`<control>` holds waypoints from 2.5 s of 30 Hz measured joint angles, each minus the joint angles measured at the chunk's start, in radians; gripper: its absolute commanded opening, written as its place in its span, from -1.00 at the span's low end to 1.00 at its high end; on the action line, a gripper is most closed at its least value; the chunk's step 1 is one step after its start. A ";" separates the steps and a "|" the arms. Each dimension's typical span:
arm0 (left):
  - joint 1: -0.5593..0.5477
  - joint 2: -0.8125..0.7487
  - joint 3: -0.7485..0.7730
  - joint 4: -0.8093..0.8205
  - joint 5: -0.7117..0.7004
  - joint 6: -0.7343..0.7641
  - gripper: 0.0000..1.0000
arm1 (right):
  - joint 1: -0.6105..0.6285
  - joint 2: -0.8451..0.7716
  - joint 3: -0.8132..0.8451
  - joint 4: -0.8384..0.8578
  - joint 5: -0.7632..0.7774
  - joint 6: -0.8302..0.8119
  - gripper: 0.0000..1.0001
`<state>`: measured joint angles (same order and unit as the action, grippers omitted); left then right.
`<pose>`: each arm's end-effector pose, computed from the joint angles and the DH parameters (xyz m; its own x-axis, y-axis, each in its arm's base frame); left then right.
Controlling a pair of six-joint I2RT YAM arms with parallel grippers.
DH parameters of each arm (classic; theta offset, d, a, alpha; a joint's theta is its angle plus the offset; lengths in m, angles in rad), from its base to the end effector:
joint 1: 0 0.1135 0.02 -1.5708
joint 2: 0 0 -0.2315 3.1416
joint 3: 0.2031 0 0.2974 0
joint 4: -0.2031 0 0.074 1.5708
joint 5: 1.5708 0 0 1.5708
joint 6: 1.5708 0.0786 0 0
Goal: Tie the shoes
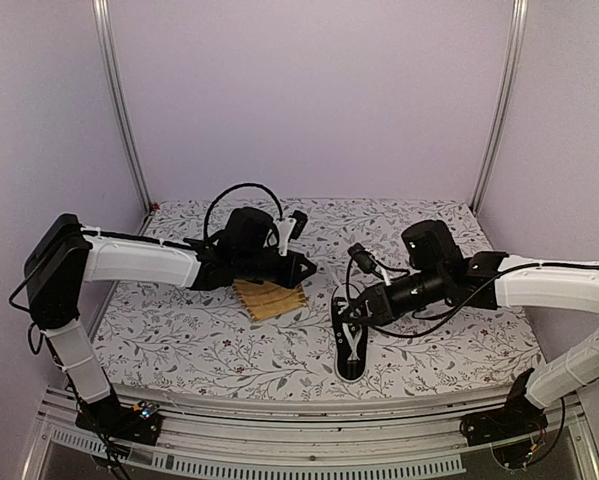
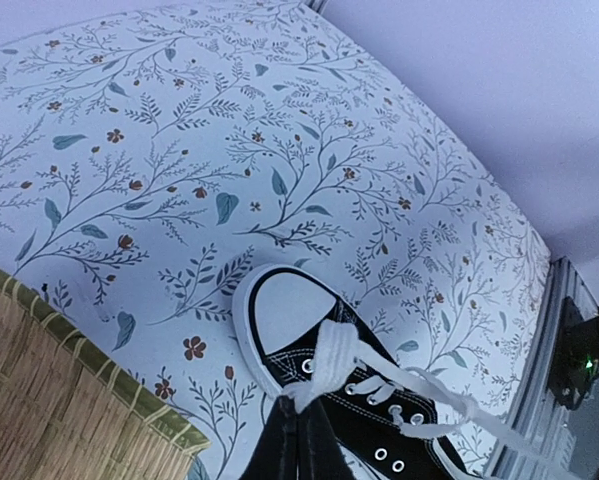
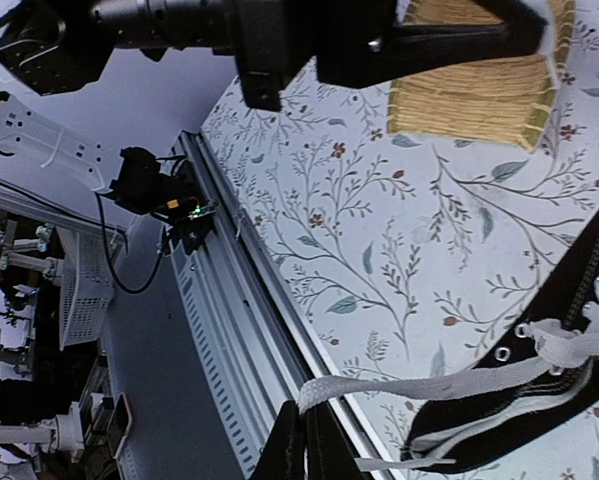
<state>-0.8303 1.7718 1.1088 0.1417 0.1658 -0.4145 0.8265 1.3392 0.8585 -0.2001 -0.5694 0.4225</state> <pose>0.3035 -0.3513 0.1329 -0.6396 0.1110 -0.7606 0.6194 0.6604 -0.4245 0.2140 0.2948 0.1691 -0.7593 -0.3147 -0.5696 -0.6490 0.4292 0.6281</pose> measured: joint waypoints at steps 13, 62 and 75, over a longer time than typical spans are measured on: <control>0.000 0.024 0.039 0.057 0.156 0.056 -1.00 | 0.079 0.088 0.029 0.172 0.073 0.082 0.31; -0.010 0.057 -0.024 0.108 0.218 0.089 0.01 | -0.238 0.190 0.079 0.337 -0.084 -0.320 -0.96; -0.095 0.200 -0.045 0.125 0.252 0.117 -0.14 | -0.241 0.098 -0.003 0.359 0.006 -0.253 -0.96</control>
<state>-0.9257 1.9713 1.0641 0.2668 0.4175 -0.2974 0.5858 1.4368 0.8551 0.1593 -0.5632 0.1696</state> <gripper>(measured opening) 0.442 0.022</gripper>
